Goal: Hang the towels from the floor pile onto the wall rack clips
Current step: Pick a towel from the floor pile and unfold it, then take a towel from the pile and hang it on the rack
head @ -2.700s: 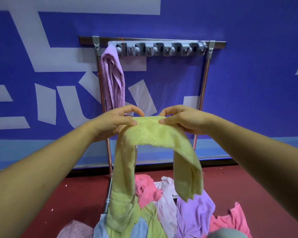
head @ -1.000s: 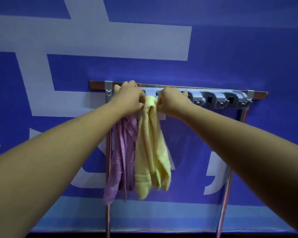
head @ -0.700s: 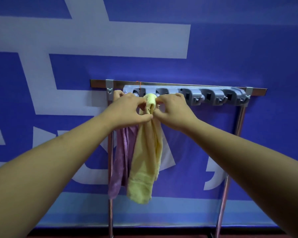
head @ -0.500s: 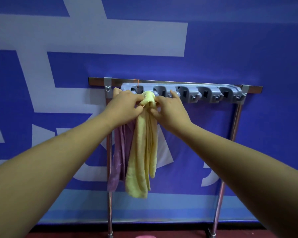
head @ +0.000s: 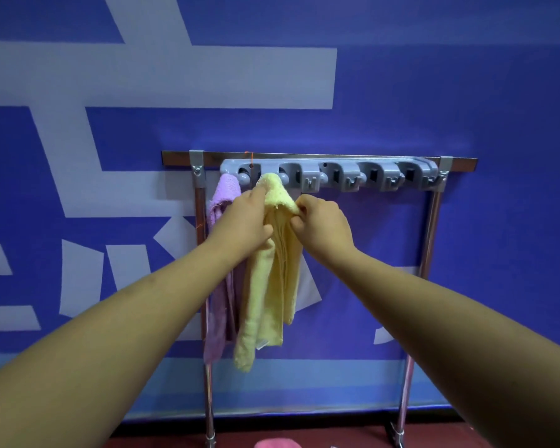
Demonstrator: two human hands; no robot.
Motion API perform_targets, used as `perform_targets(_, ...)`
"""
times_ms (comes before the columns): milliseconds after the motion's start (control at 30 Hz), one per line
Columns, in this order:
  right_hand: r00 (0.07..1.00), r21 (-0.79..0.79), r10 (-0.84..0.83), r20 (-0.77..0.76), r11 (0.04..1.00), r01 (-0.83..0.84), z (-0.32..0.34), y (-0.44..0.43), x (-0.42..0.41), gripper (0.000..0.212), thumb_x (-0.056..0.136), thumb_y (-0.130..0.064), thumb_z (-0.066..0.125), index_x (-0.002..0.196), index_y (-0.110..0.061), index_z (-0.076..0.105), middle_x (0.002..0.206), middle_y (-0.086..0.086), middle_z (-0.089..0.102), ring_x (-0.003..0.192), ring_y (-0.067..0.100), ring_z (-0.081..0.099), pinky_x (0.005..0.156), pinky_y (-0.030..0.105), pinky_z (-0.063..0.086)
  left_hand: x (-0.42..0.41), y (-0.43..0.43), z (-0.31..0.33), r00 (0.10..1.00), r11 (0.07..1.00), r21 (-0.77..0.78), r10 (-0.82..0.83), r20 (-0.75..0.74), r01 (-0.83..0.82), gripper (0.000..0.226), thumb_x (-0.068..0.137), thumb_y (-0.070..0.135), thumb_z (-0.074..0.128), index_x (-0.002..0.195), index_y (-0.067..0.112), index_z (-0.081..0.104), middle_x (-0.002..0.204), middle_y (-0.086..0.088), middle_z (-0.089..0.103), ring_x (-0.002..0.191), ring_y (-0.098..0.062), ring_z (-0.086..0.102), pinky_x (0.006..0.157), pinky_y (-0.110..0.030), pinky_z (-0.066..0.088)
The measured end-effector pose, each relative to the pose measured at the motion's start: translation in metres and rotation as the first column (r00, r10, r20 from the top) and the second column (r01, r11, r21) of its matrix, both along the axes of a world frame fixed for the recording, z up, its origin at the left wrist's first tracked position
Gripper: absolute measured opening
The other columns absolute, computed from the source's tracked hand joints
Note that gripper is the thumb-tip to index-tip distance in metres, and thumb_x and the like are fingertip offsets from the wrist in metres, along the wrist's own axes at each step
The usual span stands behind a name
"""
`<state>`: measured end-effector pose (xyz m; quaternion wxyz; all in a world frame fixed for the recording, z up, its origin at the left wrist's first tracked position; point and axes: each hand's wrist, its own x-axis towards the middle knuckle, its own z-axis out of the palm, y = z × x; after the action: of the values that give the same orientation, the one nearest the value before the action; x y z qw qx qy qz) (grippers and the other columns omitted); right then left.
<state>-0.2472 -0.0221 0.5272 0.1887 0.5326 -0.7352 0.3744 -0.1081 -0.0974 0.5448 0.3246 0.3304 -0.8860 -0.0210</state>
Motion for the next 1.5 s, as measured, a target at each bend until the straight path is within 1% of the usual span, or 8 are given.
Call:
perform_targets(167,0.999,-0.027,0.041,0.021,0.999,-0.04,-0.004,0.002,0.008,0.006,0.085,-0.015,0.049,0.085,-0.01,0.053,0.071,0.006,0.057,0.069,0.032,0.052,0.051,0.036,0.033,0.007,-0.001,-0.023,0.979,0.995,0.071,0.082,-0.186,-0.069,0.01,0.08,0.004,0.051,0.075,0.012,0.048,0.076,-0.013,0.056,0.081,-0.037,0.055,0.062,-0.032,0.033)
perform_targets(400,0.999,0.007,0.031,0.039,0.999,-0.031,-0.026,0.014,0.009,0.004,0.087,-0.013,0.049,0.085,-0.011,0.051,0.069,0.005,0.056,0.069,0.033,0.054,0.054,0.041,0.042,0.017,0.005,-0.049,0.953,0.99,0.141,0.049,-0.298,-0.007,0.015,0.079,0.005,0.054,0.072,0.015,0.047,0.065,-0.004,0.05,0.073,-0.032,0.048,0.061,-0.037,0.037)
perform_targets(567,0.964,0.028,0.142,0.224,0.988,-0.152,-0.042,0.021,0.014,0.021,0.09,-0.029,0.055,0.107,-0.018,0.063,0.095,-0.003,0.069,0.088,0.021,0.064,0.073,0.042,0.055,0.023,0.007,-0.063,0.941,0.97,0.235,0.027,-0.339,0.056,0.014,0.083,0.019,0.058,0.096,0.018,0.062,0.081,-0.001,0.069,0.081,-0.022,0.065,0.076,-0.041,0.054)
perform_targets(767,0.945,0.181,0.086,0.315,0.972,-0.149,-0.069,0.038,0.022,0.035,0.089,-0.026,0.054,0.119,-0.011,0.06,0.111,0.005,0.069,0.096,0.025,0.066,0.08,0.041,0.056,0.031,0.017,-0.093,0.959,0.925,0.362,-0.007,-0.282,0.113,0.018,0.085,0.021,0.062,0.103,0.019,0.062,0.095,0.005,0.071,0.092,-0.014,0.068,0.087,-0.033,0.054)
perform_targets(900,0.938,0.315,0.024,0.345,0.939,-0.14,-0.13,0.06,0.026,0.036,0.088,-0.025,0.053,0.115,-0.002,0.059,0.108,0.014,0.068,0.096,0.034,0.066,0.081,0.044,0.056,0.046,0.025,-0.142,0.986,0.878,0.476,0.037,-0.161,0.045,0.012,0.085,0.017,0.062,0.097,0.019,0.065,0.084,0.003,0.07,0.078,-0.016,0.066,0.064,-0.019,0.05)
perform_targets(1000,0.931,0.422,-0.036,0.364,0.897,-0.131,-0.187,0.076,0.023,0.042,0.089,-0.026,0.055,0.123,-0.002,0.058,0.118,0.016,0.065,0.11,0.035,0.06,0.09,0.041,0.051,0.057,0.031,-0.19,0.998,0.831,0.556,0.014,-0.054,0.019,0.005,0.084,0.014,0.06,0.086,0.018,0.062,0.07,-0.001,0.065,0.065,-0.017,0.057,0.06,-0.023,0.045)
perform_targets(1133,0.917,0.528,-0.106,0.384,0.84,-0.124,-0.259,0.094,0.024,0.047,0.091,-0.027,0.056,0.132,-0.003,0.054,0.132,0.018,0.059,0.123,0.034,0.054,0.1,0.04,0.045,0.065,0.039,-0.253,0.998,0.803,0.593,0.024,0.063,-0.057,0.009,0.082,0.013,0.063,0.082,0.021,0.062,0.075,0.0,0.067,0.075,-0.022,0.063,0.073,-0.027,0.047)
perform_targets(1500,0.882,0.715,-0.214,0.421,0.676,-0.177,-0.442,0.122,0.038,0.04,0.088,-0.03,0.057,0.118,-0.003,0.056,0.117,0.017,0.06,0.108,0.035,0.058,0.086,0.04,0.049,0.073,0.069,-0.442,0.957,0.623,0.762,-0.069,0.28,-0.178,0.008,0.082,0.014,0.063,0.087,0.008,0.067,0.078,-0.005,0.068,0.079,-0.025,0.063,0.07,-0.03,0.046)
